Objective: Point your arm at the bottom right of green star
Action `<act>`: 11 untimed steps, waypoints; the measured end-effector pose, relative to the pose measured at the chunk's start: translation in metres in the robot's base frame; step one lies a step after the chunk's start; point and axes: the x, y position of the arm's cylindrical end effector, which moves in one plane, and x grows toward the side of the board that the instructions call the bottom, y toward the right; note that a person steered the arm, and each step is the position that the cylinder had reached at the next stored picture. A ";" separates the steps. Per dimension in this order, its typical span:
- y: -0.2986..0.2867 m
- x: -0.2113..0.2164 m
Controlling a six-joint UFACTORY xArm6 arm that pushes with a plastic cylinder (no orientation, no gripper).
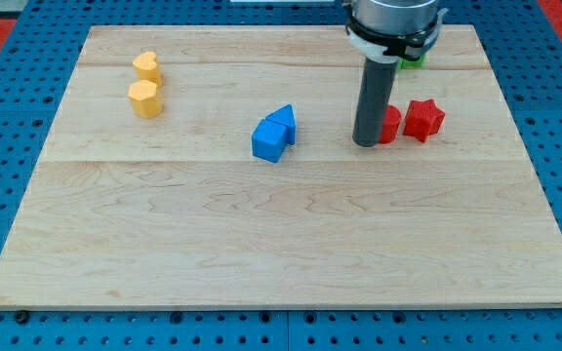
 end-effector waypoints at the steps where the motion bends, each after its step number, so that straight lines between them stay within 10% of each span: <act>1: 0.001 -0.006; 6: -0.038 -0.089; 11: 0.160 -0.154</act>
